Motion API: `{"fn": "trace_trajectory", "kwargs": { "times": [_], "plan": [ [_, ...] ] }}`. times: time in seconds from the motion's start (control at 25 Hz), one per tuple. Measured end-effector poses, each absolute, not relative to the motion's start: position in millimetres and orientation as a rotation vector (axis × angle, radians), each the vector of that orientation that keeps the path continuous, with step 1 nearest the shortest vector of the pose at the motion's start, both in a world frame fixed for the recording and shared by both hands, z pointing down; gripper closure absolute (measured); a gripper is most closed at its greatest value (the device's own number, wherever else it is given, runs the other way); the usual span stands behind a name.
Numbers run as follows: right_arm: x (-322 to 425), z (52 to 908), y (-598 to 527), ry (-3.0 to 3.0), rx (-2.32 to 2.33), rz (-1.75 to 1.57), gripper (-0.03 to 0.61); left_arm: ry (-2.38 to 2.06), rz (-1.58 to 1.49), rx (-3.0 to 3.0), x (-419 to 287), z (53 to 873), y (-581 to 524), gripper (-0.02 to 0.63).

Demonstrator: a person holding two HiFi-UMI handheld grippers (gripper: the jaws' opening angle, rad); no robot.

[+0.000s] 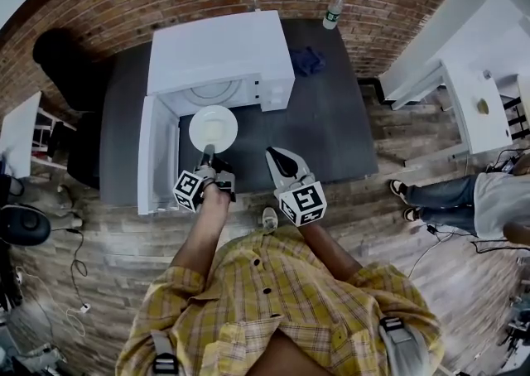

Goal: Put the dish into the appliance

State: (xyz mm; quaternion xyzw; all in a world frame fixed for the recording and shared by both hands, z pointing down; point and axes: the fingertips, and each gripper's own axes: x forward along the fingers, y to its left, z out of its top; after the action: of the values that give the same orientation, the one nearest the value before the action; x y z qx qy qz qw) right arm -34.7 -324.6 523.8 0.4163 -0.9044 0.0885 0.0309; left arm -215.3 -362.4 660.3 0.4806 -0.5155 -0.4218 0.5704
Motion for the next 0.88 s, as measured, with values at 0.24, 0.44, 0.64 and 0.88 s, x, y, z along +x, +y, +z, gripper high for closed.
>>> {"fn": "trace_trajectory", "kwargs": {
  "times": [0.24,0.44,0.64,0.88],
  "plan": [
    [-37,526,-333,-2.782,1.273,0.275,0.578,-1.247,-0.999,1.101,-222,677,-389,0.610],
    [-41,530,-336,-2.782,1.239,0.288,0.578,-1.257,-1.001,1.100,-226,684,-408,0.610],
    [-37,535,-345,-2.775,1.242,0.321,0.578,-1.270,-1.003,1.081,-232,695,-428,0.609],
    [-39,539,-352,-2.773,1.218,0.324,0.577,-1.290,-1.015,1.067,-238,704,-448,0.609]
  ]
}}
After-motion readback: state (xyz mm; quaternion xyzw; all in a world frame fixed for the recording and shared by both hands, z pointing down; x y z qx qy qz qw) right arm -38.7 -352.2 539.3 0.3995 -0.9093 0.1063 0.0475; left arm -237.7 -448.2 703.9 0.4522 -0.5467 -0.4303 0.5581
